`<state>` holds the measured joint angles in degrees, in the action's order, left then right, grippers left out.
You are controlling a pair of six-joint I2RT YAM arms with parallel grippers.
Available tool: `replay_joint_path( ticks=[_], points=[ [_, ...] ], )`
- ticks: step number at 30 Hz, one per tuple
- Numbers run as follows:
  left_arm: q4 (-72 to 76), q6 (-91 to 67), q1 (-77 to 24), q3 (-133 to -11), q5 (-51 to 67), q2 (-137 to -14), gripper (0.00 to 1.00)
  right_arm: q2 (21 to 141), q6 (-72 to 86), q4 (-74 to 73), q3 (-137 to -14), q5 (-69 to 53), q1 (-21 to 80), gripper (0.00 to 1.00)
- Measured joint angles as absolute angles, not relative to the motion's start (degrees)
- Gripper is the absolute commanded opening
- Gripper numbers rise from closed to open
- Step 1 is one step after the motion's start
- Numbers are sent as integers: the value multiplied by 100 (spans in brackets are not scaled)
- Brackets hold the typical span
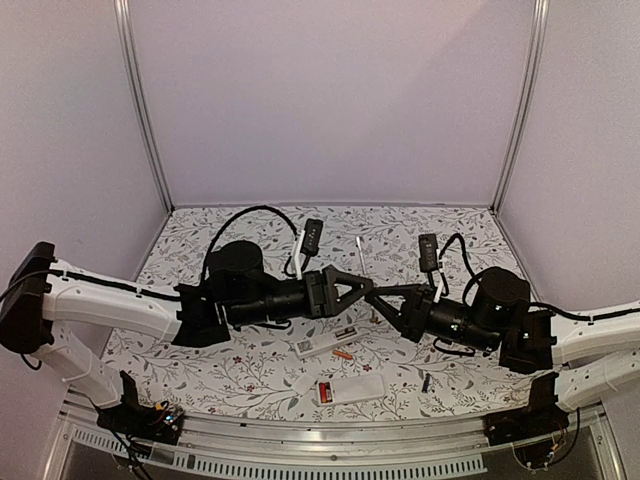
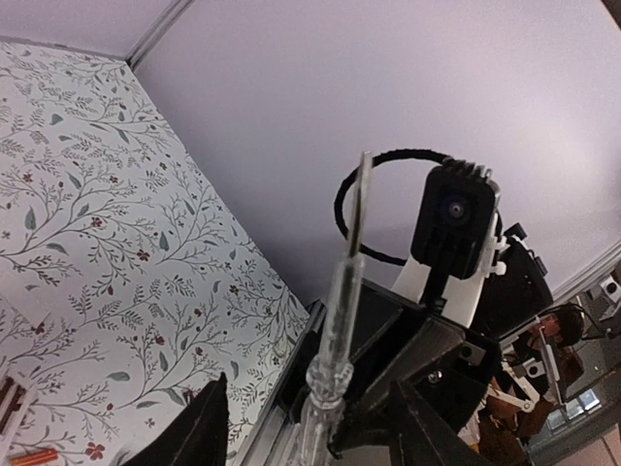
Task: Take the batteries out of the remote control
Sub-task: Pass from the right arm to the left
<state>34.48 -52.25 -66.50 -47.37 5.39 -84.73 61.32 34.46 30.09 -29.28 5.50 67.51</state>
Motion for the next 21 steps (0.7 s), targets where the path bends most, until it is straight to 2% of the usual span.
replay_joint_path(
  ticks=[12,21],
  points=[
    [3682,-5225,-6663,-4807,642,-8608,28,6191,3437,3148,-2928,532,6753,0],
    [3745,-5249,-6665,-4829,644,-8632,21,6213,3437,3194,-2926,515,6757,0]
  ],
)
